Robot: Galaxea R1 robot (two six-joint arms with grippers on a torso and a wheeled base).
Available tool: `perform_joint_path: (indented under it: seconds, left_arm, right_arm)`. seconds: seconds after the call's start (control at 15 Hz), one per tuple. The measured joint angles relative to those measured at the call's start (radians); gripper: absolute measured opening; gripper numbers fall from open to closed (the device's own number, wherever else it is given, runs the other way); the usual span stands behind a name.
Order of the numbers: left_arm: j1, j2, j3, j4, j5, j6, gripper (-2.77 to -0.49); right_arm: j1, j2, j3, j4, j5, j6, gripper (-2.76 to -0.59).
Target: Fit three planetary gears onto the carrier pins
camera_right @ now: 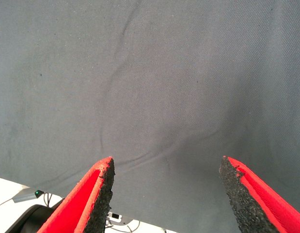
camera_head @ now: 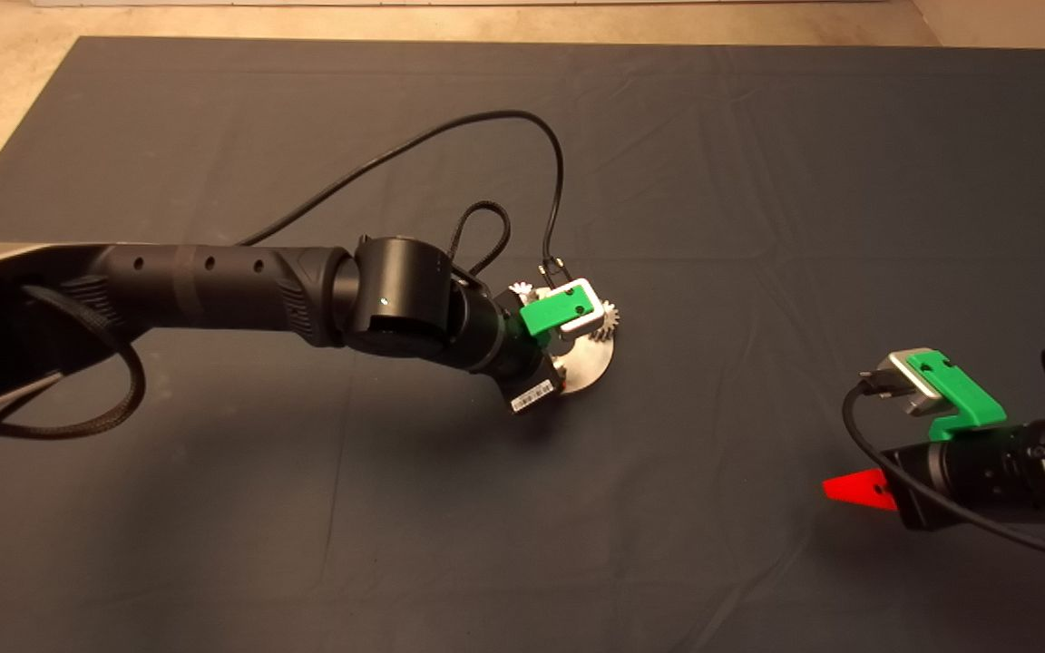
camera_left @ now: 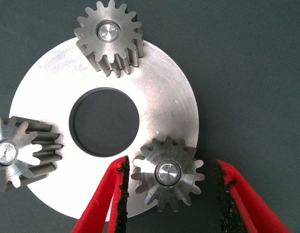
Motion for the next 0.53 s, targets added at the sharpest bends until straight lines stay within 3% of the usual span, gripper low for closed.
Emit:
perform_joint_path:
  seconds: [0.53]
  left_arm:
    - [0.000, -0.006, 0.000, -0.012, 0.000, 0.000, -1.93]
  right_arm:
    - [0.000, 0.000, 0.000, 0.000, 0.000, 0.000, -1.75]
